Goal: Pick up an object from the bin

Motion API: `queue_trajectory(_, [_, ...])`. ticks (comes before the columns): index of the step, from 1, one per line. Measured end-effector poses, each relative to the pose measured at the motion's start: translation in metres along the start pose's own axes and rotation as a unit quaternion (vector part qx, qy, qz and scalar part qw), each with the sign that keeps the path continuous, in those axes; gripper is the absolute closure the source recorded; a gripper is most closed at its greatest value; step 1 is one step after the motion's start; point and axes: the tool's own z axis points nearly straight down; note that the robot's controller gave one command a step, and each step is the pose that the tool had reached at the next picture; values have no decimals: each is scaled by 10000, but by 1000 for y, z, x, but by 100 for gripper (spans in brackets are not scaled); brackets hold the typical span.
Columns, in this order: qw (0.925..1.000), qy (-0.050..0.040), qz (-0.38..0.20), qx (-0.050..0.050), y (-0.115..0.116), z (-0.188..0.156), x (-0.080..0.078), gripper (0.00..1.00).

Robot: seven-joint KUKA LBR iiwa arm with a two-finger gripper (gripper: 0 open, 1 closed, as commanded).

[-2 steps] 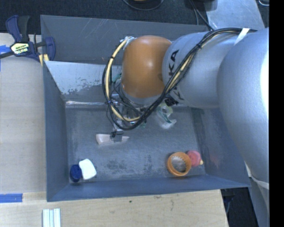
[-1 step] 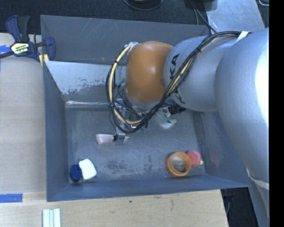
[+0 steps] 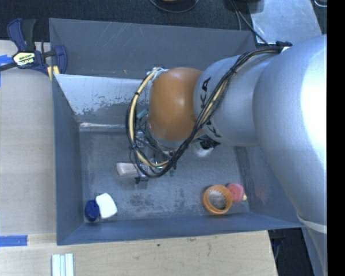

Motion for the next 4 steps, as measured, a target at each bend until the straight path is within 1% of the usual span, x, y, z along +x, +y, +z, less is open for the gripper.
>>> queue_trajectory(1, [10000, -2, -2, -3, 0, 0, 0, 100])
queue_trajectory(2, [10000, -2, 0, -4, 0, 0, 0, 100])
queue_trajectory(3, [9995, -17, -322, -6, 4, -107, -11, 100])
queue_trajectory(4, [9995, -17, -319, -6, 4, -107, -11, 100])
